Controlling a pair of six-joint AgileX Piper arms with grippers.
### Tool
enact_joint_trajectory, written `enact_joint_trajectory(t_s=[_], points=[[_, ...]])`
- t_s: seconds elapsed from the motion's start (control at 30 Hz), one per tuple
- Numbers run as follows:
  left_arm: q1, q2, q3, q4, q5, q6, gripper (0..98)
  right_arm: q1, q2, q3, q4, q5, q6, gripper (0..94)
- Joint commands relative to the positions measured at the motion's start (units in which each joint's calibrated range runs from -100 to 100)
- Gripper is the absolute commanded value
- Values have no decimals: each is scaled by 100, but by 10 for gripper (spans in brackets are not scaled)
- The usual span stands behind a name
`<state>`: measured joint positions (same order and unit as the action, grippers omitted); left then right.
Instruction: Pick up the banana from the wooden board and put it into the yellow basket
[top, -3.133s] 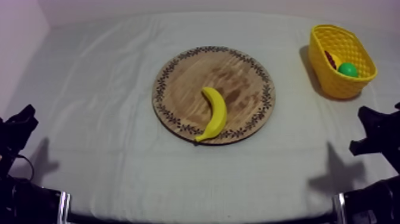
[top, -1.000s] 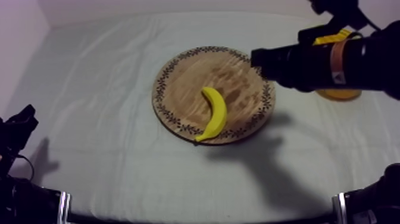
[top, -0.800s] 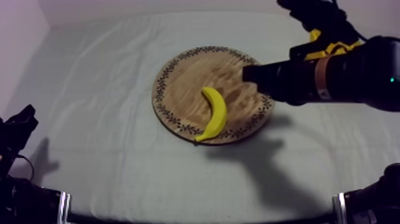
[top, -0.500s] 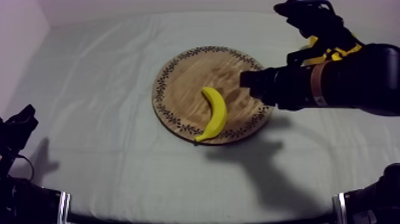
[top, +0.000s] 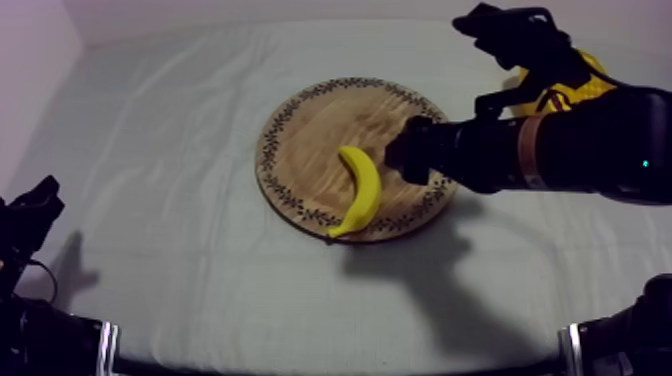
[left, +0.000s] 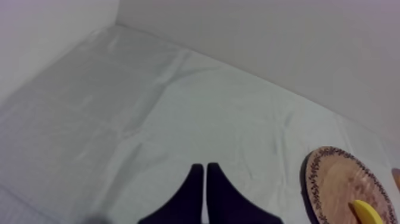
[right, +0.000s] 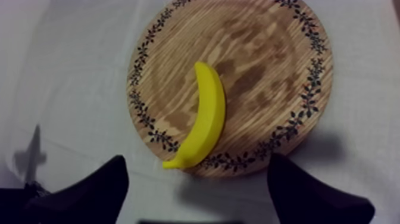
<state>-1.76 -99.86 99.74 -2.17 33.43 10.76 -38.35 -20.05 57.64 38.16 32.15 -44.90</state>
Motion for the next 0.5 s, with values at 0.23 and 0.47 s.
enact_joint_trajectory(t_s=[0.23, 0.47], points=[[-1, 3, 4, 0, 3, 1, 1, 30, 420, -173, 70, -141, -67, 877], [-1, 3, 4, 0, 3, 1, 1, -110, 1292, -552, 542, 109, -640, 865]])
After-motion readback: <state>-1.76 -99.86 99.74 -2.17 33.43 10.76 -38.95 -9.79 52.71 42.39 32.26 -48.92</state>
